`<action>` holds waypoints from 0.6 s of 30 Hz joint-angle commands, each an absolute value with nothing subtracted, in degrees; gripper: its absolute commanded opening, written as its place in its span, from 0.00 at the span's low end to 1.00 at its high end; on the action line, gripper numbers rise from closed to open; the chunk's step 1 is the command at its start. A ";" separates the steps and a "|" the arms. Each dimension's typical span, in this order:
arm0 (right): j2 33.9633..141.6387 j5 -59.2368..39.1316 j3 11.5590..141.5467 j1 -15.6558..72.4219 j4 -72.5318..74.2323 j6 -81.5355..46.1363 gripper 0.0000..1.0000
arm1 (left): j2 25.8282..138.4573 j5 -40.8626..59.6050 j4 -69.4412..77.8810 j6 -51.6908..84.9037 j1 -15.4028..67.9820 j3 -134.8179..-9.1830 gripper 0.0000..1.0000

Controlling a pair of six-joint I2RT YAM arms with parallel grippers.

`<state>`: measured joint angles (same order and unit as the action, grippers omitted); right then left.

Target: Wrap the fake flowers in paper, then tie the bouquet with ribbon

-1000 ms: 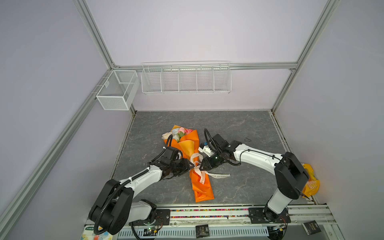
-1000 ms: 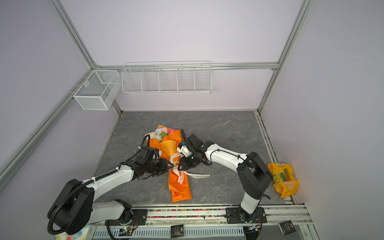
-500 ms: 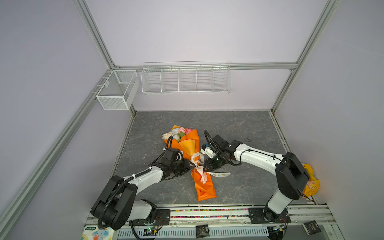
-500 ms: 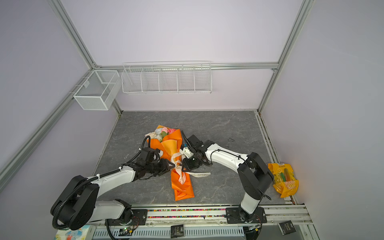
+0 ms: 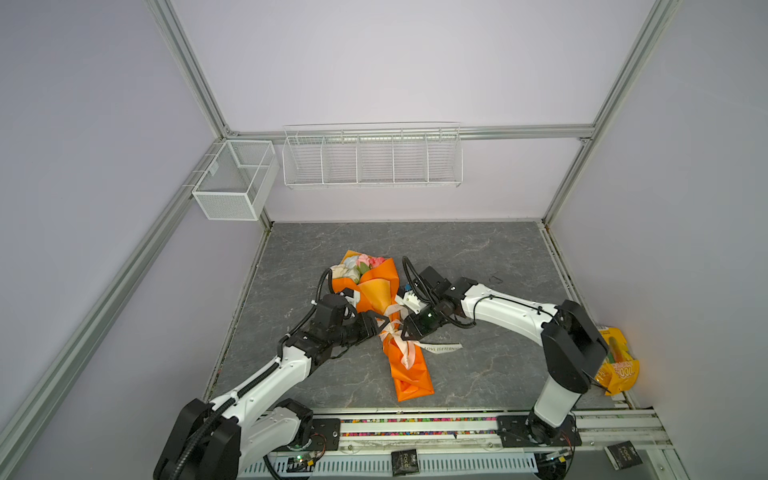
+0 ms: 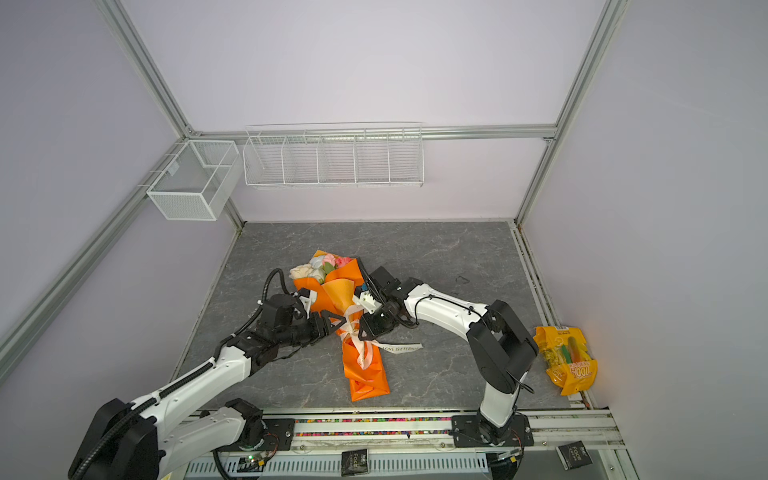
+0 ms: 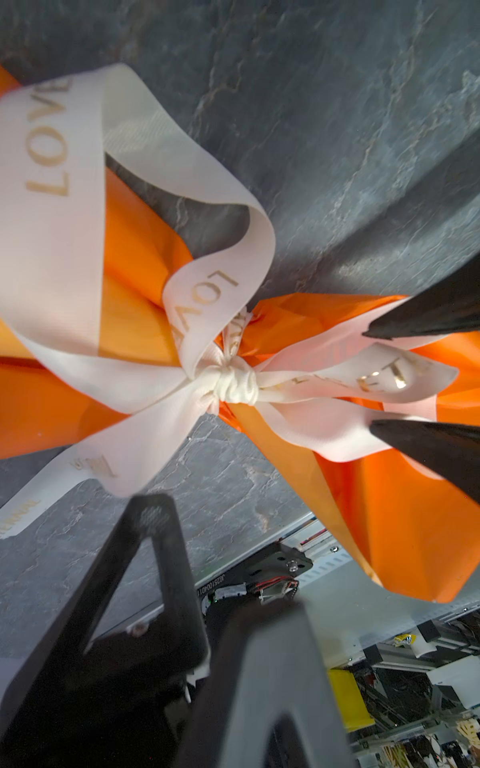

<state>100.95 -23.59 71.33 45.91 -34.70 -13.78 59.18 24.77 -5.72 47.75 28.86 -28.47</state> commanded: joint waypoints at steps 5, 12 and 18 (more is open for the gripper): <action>100.33 -21.67 70.34 46.15 -35.79 -12.03 0.32 | 60.70 23.11 -9.66 41.32 24.16 -35.38 0.59; 97.87 -22.52 69.92 46.15 -34.71 -13.77 0.12 | 79.76 29.31 -11.43 34.73 23.29 -48.80 0.37; 94.03 -19.98 69.72 46.27 -36.77 -15.11 0.07 | 90.13 27.96 -12.61 33.57 23.10 -52.33 0.22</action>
